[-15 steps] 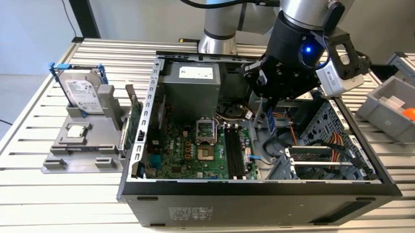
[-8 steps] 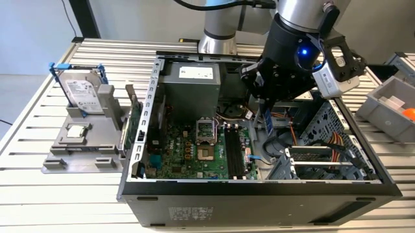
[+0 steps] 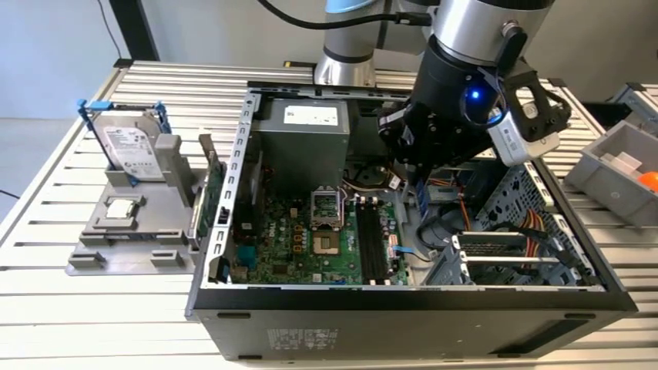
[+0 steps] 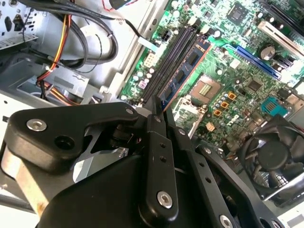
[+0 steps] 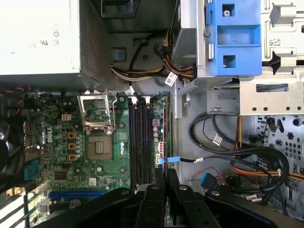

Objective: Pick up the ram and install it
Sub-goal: 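Insert the ram into the slot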

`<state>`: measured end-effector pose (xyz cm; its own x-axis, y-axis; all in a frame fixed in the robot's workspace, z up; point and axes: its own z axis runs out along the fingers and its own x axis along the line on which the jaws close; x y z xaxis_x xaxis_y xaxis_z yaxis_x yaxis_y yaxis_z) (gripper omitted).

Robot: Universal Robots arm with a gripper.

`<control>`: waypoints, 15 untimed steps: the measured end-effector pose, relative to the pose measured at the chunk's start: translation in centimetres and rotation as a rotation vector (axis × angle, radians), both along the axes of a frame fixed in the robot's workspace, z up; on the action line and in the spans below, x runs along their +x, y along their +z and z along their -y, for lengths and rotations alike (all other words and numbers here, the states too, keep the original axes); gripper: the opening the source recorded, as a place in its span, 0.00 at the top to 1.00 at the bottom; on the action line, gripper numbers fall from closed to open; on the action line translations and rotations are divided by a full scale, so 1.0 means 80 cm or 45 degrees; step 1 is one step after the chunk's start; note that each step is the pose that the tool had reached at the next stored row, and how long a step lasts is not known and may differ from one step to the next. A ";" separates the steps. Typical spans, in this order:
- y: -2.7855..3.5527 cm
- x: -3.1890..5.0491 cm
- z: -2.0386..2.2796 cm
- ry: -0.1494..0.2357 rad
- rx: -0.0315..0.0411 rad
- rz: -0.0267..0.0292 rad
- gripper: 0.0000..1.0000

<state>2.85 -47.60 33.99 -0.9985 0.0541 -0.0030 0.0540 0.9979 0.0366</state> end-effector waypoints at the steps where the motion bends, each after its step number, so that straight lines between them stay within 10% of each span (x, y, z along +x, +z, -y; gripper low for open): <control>1: 0.0001 0.000 0.0003 0.000 -0.0002 -0.0001 1.00; 15: -0.0140 0.000 0.0018 0.000 0.0014 0.0003 1.00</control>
<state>2.85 -47.75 32.87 -0.9985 0.0541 -0.0032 0.0539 0.9978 0.0377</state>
